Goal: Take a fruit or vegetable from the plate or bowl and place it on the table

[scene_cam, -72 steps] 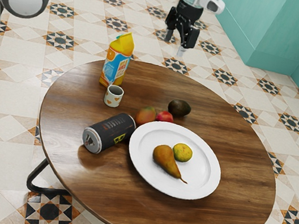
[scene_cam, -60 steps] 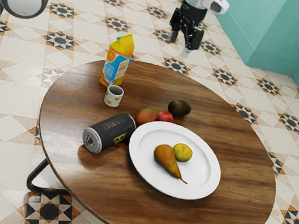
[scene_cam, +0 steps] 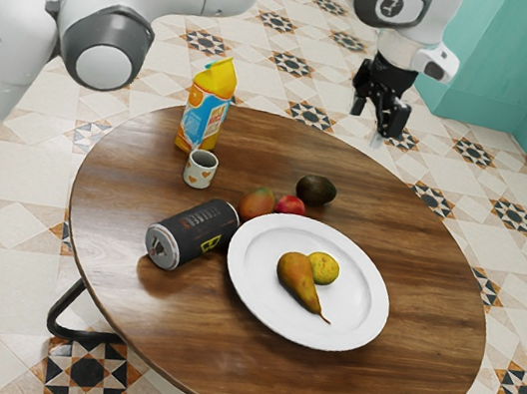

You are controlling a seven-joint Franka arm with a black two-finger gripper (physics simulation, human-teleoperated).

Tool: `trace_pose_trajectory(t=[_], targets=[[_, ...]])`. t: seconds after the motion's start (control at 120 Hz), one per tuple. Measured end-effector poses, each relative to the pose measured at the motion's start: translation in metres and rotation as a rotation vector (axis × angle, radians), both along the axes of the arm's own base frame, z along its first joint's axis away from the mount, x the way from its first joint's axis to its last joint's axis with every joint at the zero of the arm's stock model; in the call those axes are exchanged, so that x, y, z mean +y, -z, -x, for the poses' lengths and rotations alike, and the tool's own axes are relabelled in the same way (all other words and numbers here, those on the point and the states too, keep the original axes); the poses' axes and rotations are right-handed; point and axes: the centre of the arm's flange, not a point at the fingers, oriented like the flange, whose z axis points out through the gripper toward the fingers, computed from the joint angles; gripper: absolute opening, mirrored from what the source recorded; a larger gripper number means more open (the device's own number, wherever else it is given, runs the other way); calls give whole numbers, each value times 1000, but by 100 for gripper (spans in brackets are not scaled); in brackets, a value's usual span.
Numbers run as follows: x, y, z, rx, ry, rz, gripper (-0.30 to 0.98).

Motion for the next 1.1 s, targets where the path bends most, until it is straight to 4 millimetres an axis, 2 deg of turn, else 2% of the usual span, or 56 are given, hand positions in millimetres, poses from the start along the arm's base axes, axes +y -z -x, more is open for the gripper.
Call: trace_pose_trajectory(t=[0.117,0.242,0.375,0.417,0.492,0.633,0.767,0.875,0.942,1.008,1.1], targets=[[2,24,-23,12,-27,9,69],[16,52,-39,26,-80,21,69],[27,72,-50,21,-129,47,69],[28,71,-53,9,-140,51,69],[8,65,-65,-29,-122,47,69],[-44,83,-73,-7,-70,66,69],[-85,88,-72,3,-33,69,69],[-113,103,-70,29,-11,72,69],[-119,102,-56,49,-12,82,69],[-115,100,-33,71,-23,96,69],[-100,125,-7,107,-50,102,69]])
